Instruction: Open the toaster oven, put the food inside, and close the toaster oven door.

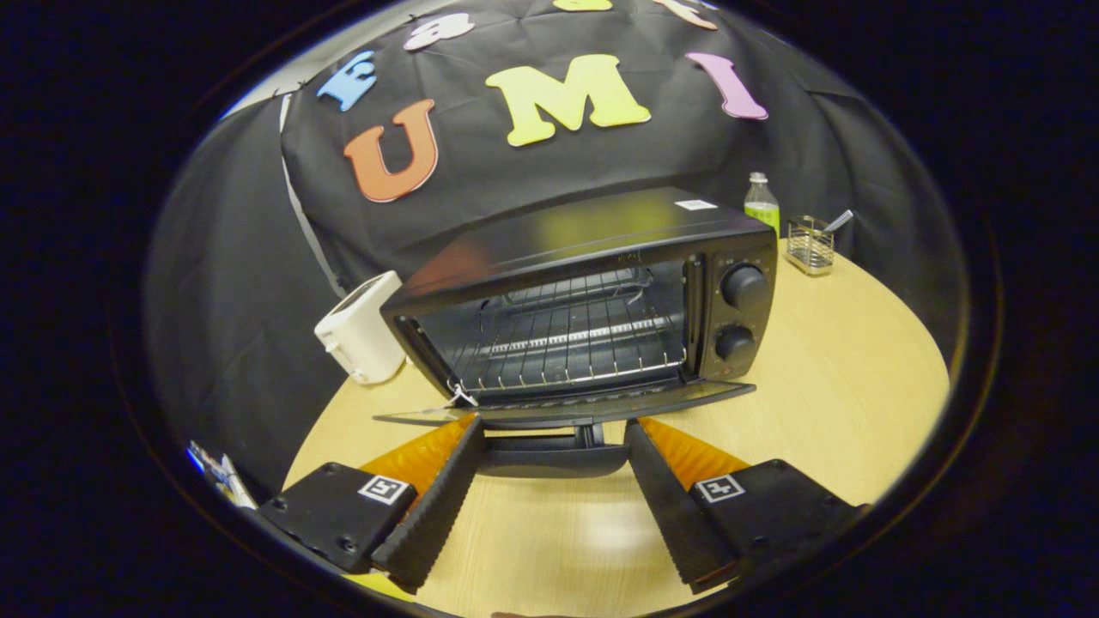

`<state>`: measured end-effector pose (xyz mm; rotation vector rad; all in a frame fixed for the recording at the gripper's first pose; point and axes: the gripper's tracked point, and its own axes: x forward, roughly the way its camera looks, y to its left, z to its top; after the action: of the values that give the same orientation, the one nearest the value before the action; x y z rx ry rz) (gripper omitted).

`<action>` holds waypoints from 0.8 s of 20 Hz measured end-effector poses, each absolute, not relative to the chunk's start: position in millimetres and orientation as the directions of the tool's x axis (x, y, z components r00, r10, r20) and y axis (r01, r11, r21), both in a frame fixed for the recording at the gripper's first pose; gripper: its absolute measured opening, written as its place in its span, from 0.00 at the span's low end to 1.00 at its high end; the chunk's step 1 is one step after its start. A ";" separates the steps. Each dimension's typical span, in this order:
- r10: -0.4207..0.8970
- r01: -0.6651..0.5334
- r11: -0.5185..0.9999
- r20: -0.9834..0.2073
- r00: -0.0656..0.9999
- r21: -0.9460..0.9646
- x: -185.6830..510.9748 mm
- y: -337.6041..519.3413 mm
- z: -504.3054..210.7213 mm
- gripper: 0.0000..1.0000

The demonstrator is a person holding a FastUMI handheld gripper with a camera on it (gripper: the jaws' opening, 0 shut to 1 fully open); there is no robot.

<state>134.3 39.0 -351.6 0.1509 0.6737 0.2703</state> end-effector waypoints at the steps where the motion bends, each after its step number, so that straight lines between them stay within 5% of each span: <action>1: 0.292 -0.207 0.956 -0.603 0.742 0.208 128.7 37.5 -359.0 1.00; 10: 0.248 -0.201 0.968 -0.705 0.664 0.151 92.4 25.8 -431.5 1.00; 16: 0.165 -0.182 0.982 -0.687 0.708 0.049 87.8 22.4 -424.0 1.00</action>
<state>87.8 22.4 -424.0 -0.0226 0.7606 0.1925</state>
